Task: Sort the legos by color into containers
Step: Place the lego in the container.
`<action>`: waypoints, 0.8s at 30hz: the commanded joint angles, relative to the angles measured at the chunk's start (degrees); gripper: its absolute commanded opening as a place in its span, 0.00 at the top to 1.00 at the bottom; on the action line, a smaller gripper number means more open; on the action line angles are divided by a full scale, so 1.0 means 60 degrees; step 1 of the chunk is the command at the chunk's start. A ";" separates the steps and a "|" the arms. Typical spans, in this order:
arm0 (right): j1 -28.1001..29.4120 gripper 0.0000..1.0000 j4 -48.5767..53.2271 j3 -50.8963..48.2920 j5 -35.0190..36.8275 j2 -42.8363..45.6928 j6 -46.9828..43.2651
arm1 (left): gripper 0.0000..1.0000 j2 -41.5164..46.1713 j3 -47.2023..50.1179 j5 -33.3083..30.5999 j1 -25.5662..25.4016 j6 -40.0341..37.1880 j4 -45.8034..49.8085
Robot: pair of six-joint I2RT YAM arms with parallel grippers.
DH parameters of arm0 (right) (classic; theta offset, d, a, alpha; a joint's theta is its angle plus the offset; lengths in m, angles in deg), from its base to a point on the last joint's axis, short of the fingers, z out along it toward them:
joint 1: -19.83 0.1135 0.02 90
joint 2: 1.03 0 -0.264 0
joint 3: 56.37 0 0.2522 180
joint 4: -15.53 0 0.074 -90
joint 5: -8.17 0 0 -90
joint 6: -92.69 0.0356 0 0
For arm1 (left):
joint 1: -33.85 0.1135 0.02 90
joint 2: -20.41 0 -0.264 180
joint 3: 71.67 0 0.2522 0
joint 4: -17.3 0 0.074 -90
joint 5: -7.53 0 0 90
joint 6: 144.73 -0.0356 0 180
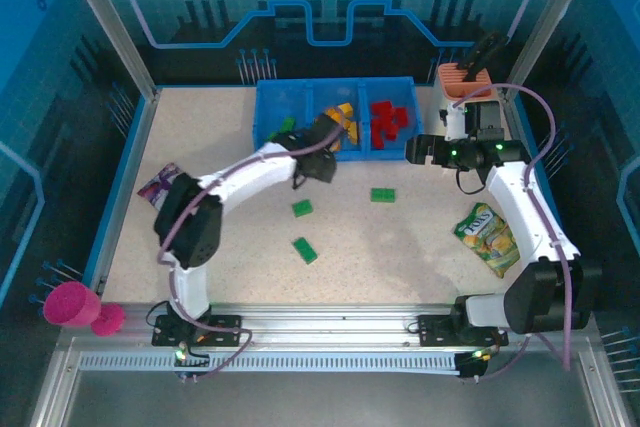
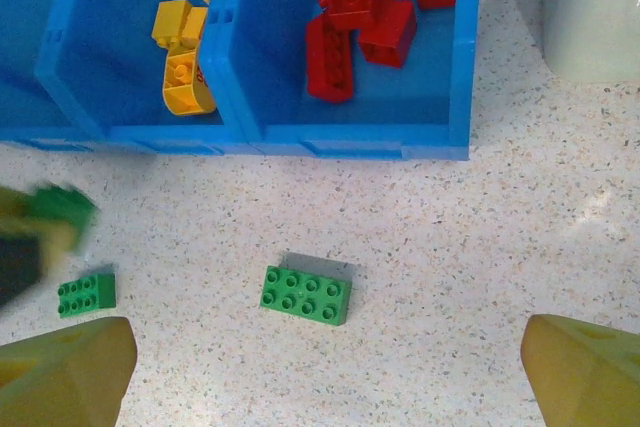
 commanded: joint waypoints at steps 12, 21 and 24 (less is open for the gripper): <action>-0.0088 0.02 -0.0211 -0.0311 -0.0516 0.0020 0.0003 | 0.73 -0.3040 -0.3910 -0.0552 0.2440 0.0262 -0.0042; -0.0003 0.03 -0.0366 -0.0574 -0.0682 0.0281 0.0253 | 0.72 -0.5039 -0.5894 0.0200 0.2925 0.0894 0.0185; 0.0345 0.03 -0.0546 -0.0759 -0.0555 0.0250 0.0344 | 0.70 -0.5167 -0.5847 0.0357 0.2930 0.1149 0.0202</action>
